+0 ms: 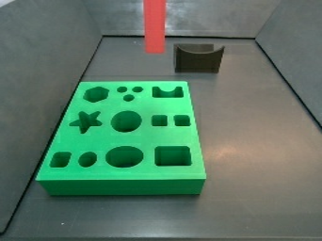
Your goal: Insert the double-square object.
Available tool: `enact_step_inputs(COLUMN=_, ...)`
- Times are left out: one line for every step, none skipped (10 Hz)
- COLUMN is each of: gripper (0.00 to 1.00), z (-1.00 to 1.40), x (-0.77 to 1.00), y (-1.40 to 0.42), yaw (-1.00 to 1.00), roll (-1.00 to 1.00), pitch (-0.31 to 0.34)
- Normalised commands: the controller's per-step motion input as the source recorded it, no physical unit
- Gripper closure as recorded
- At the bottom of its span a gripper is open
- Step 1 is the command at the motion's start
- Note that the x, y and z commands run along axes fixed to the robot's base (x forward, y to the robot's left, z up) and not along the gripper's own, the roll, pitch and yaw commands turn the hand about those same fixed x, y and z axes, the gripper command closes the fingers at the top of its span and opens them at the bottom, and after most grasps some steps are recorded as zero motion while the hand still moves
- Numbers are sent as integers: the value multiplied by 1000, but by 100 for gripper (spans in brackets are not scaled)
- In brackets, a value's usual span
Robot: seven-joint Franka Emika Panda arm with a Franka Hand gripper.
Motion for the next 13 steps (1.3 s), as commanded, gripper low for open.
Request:
enact_step_inputs(gripper=100, z=-537, x=280, y=-126, yaw=-809, roll=19, pitch=0)
enact_step_inputs(gripper=100, z=-549, x=249, y=-214, yaw=-797, roll=11, pitch=0)
enact_step_inputs(gripper=100, z=-626, x=151, y=-386, yaw=-711, roll=46, pitch=-93)
enact_step_inputs(gripper=100, z=-623, x=220, y=-420, yaw=-637, roll=39, pitch=-100)
enact_step_inputs(gripper=100, z=-557, x=174, y=-409, yaw=-671, roll=23, pitch=-84)
enact_step_inputs(gripper=100, z=-423, x=0, y=-349, yaw=-863, roll=0, pitch=-87)
enact_step_inputs(gripper=100, z=-343, x=0, y=-331, yaw=-886, roll=0, pitch=-67)
enact_step_inputs(gripper=100, z=-254, x=0, y=-323, yaw=-869, roll=0, pitch=-40)
enact_step_inputs(gripper=100, z=-194, x=0, y=-314, yaw=-866, roll=-6, pitch=-31)
enact_step_inputs(gripper=100, z=-154, x=0, y=-263, yaw=-909, roll=-13, pitch=-17)
enact_step_inputs(gripper=100, z=-177, x=0, y=-37, yaw=-1000, roll=-10, pitch=0)
enact_step_inputs(gripper=100, z=-131, x=0, y=0, yaw=-1000, roll=13, pitch=0)
enact_step_inputs(gripper=100, z=-163, x=54, y=20, yaw=-957, roll=154, pitch=-4)
